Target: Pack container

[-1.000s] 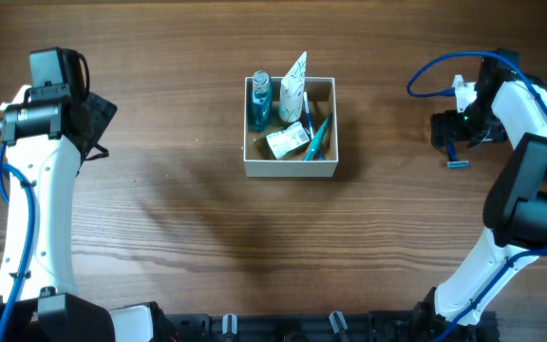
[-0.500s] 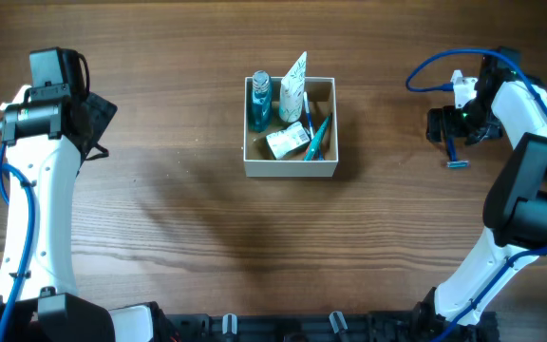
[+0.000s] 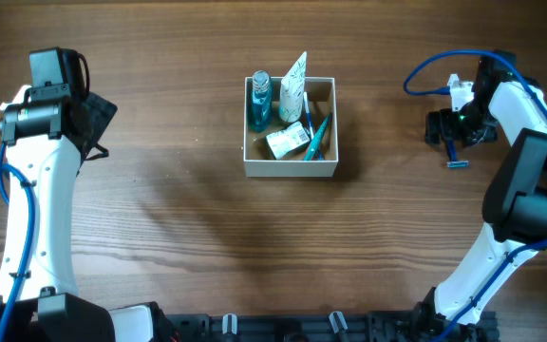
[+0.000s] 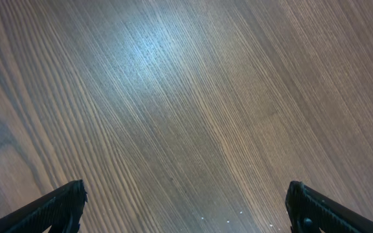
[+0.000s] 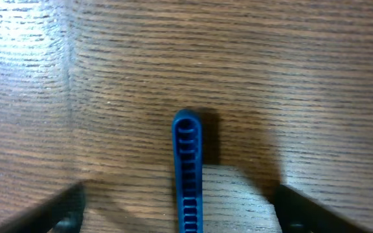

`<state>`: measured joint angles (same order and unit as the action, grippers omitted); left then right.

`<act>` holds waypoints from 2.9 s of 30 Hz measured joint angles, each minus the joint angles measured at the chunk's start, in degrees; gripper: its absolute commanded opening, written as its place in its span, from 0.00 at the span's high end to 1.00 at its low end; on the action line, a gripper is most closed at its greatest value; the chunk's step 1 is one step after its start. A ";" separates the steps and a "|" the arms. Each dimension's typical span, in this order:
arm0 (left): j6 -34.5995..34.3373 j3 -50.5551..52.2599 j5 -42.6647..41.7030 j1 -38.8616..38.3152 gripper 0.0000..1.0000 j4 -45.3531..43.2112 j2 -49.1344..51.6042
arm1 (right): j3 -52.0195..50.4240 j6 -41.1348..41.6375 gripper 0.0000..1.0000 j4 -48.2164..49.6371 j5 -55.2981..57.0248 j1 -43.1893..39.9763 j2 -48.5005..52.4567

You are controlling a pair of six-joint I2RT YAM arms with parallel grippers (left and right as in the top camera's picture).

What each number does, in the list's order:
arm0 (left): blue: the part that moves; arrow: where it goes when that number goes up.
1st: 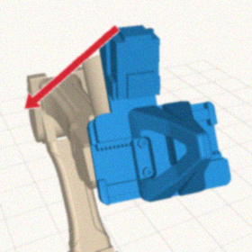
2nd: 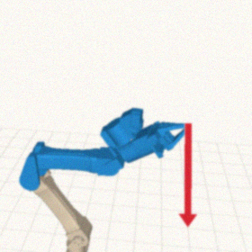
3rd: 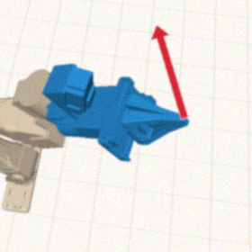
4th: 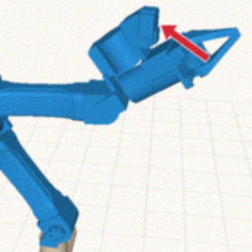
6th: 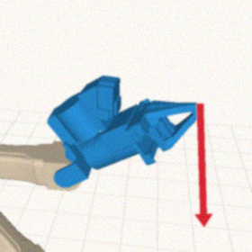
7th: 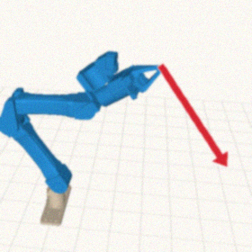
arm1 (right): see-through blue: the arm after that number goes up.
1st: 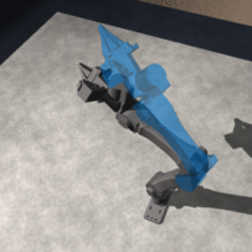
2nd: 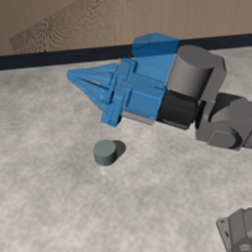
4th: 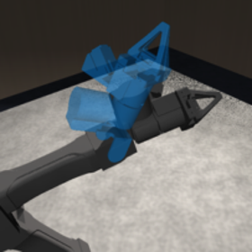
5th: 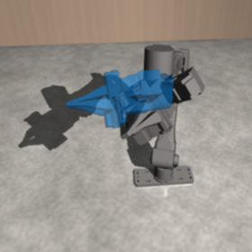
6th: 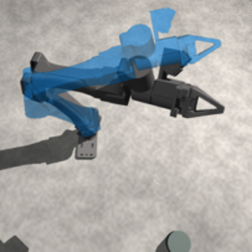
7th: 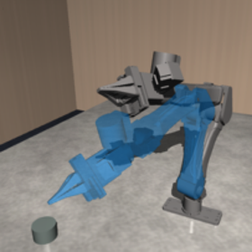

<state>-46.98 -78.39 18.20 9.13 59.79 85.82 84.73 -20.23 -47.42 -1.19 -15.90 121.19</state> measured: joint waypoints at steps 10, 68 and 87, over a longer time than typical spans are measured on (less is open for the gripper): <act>0.00 0.00 0.00 0.00 0.00 0.00 0.00 | 0.92 6.10 0.96 -4.85 -0.31 0.00 0.11; 0.00 0.00 0.00 0.00 0.00 0.00 0.00 | 23.43 61.53 0.00 -15.65 -17.11 21.62 -7.13; 0.00 0.00 0.00 0.00 0.00 0.00 0.00 | 20.90 7.76 0.00 -9.94 -2.93 3.98 -7.13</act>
<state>-46.98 -78.39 18.20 9.13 59.79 85.82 105.62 -12.47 -57.36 -4.12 -11.92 114.06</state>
